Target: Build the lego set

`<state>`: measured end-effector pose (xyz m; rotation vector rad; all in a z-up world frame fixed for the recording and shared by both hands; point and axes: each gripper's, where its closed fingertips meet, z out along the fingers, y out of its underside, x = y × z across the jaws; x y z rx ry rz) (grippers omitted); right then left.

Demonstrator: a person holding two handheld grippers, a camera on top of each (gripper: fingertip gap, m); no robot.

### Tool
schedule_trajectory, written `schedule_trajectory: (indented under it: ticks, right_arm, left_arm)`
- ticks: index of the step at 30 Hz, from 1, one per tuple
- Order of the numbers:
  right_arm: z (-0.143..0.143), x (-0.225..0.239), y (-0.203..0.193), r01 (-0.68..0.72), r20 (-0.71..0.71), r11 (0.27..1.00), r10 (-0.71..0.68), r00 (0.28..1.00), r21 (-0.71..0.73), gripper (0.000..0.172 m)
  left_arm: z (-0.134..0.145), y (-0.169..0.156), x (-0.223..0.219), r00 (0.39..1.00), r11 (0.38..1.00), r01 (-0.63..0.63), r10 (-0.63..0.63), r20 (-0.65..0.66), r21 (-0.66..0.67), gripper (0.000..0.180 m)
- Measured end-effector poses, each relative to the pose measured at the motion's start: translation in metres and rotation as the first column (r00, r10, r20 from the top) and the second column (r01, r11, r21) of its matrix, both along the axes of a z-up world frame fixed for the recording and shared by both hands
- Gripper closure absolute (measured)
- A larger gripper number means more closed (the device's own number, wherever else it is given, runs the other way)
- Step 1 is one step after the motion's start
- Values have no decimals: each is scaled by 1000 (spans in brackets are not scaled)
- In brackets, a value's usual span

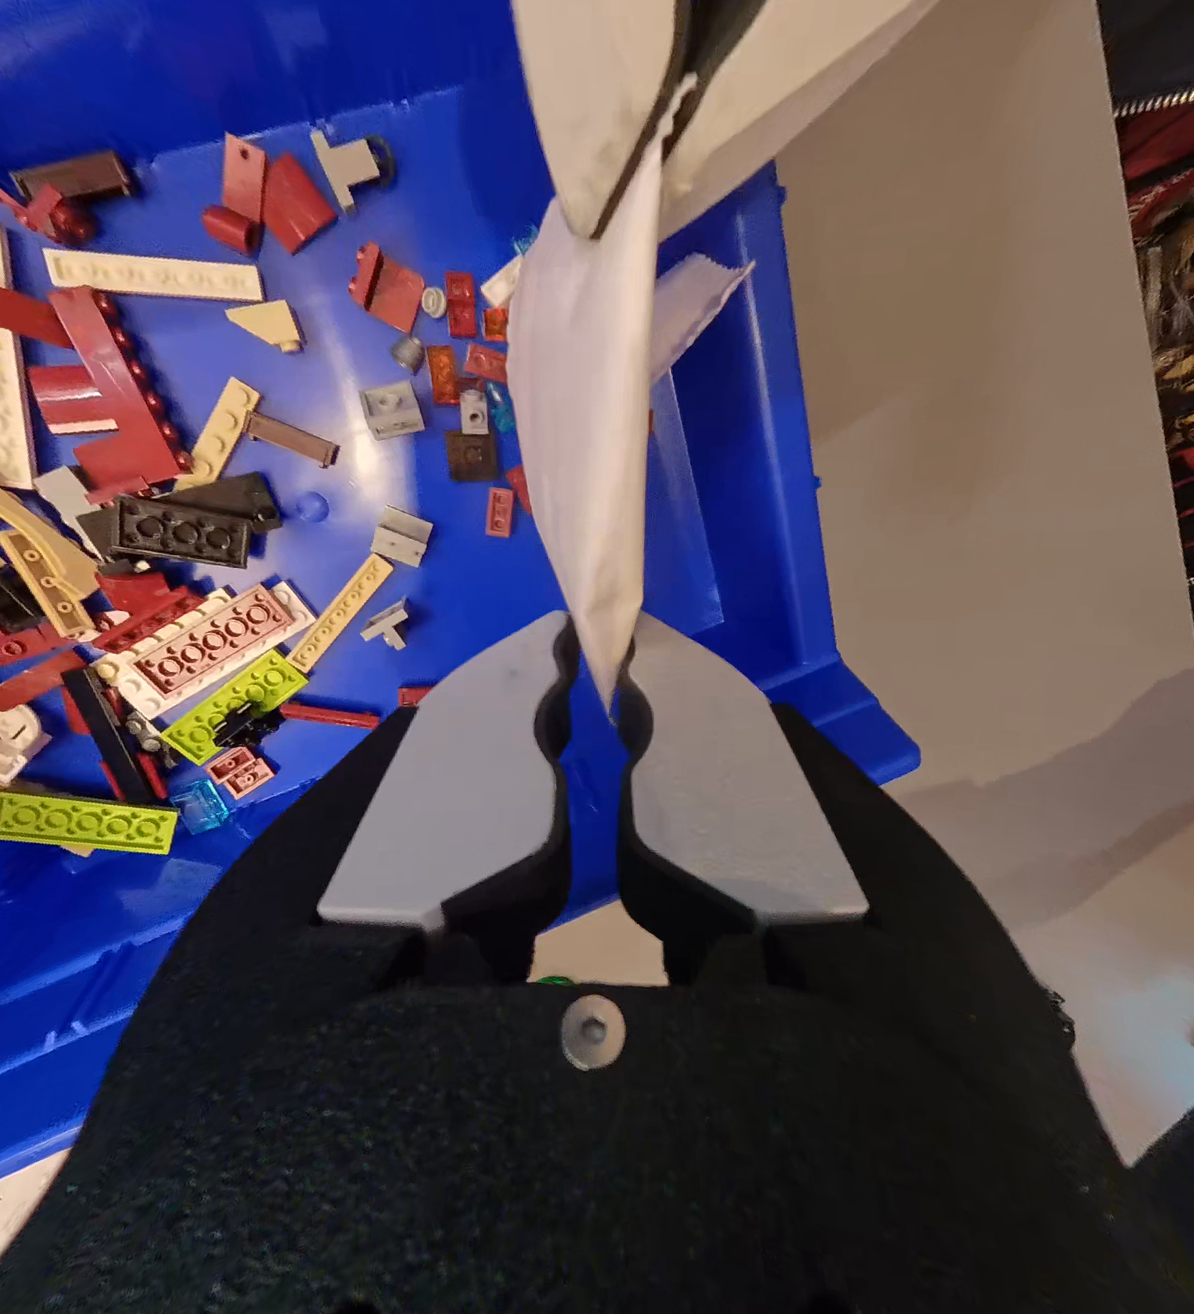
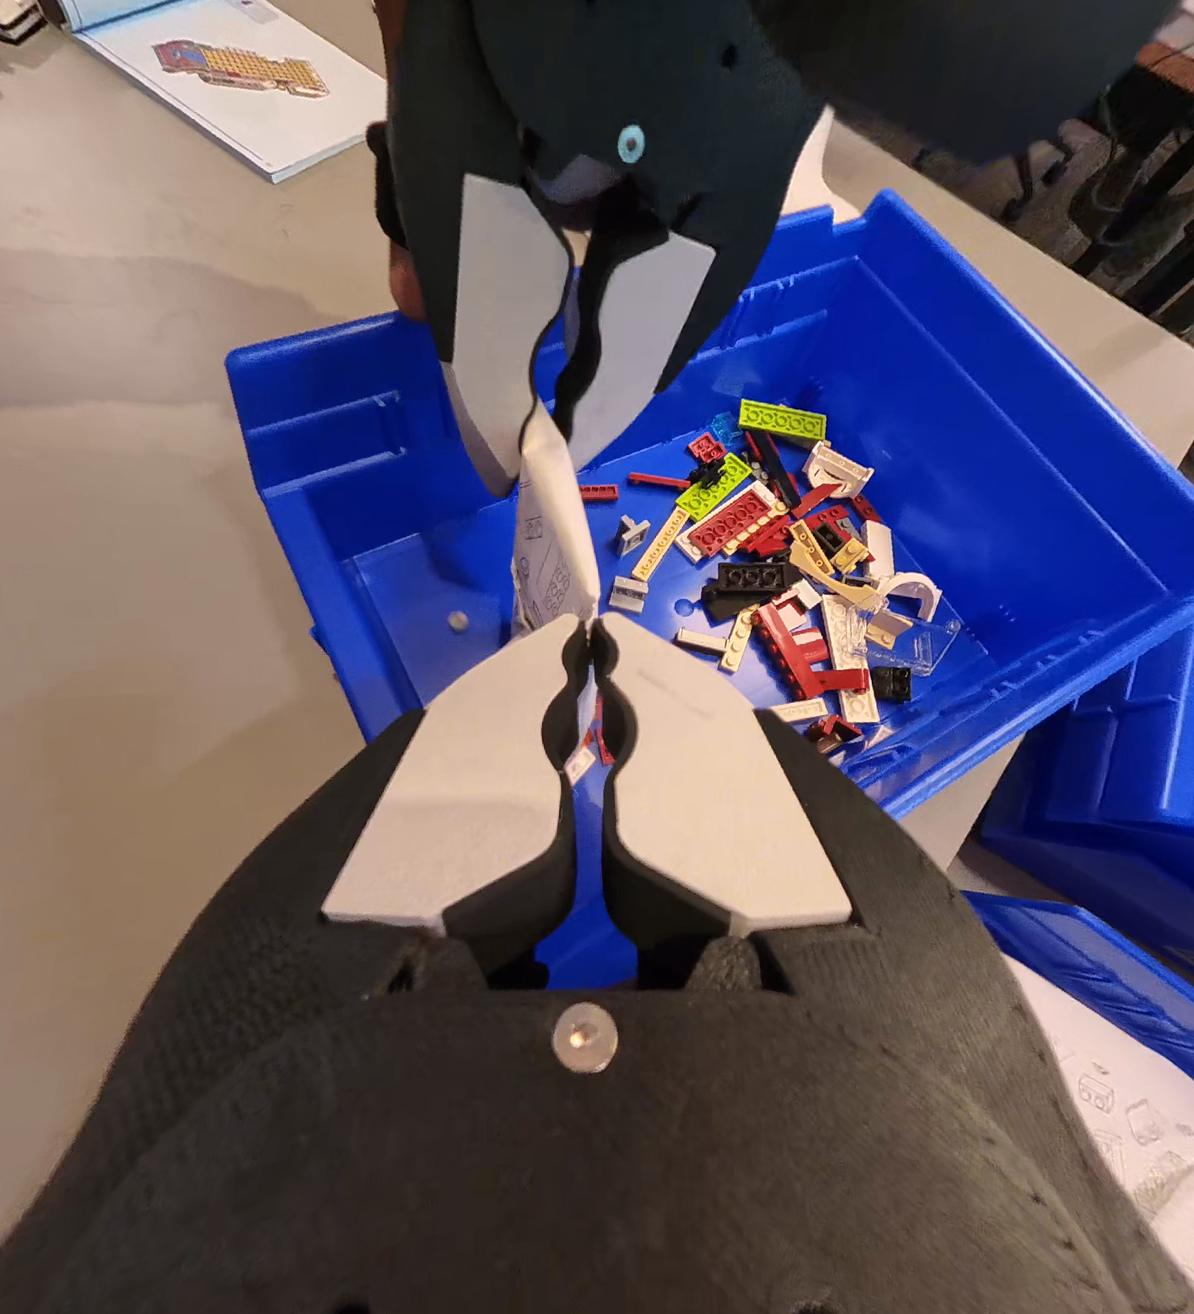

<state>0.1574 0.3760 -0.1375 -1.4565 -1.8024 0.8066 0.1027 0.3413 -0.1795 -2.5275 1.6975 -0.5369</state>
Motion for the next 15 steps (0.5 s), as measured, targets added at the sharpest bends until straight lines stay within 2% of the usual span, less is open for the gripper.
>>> schedule_trajectory:
  ticks: [5, 12, 15]
  right_arm:
    - [-14, 6, 0, -23, 94, 1000, 21, 995, 15, 166]
    - [-7, 6, 3, -79, 139, 990, 62, 988, 118, 152]
    - [-7, 6, 1, -107, 167, 984, 82, 982, 142, 153]
  left_arm:
    - [3, -5, -3, 1000, 999, -1, 0, -15, -39, 177]
    - [11, -10, -11, 985, 997, 1, -15, -170, -83, 177]
    - [14, -8, -9, 981, 997, -1, -13, -192, -72, 177]
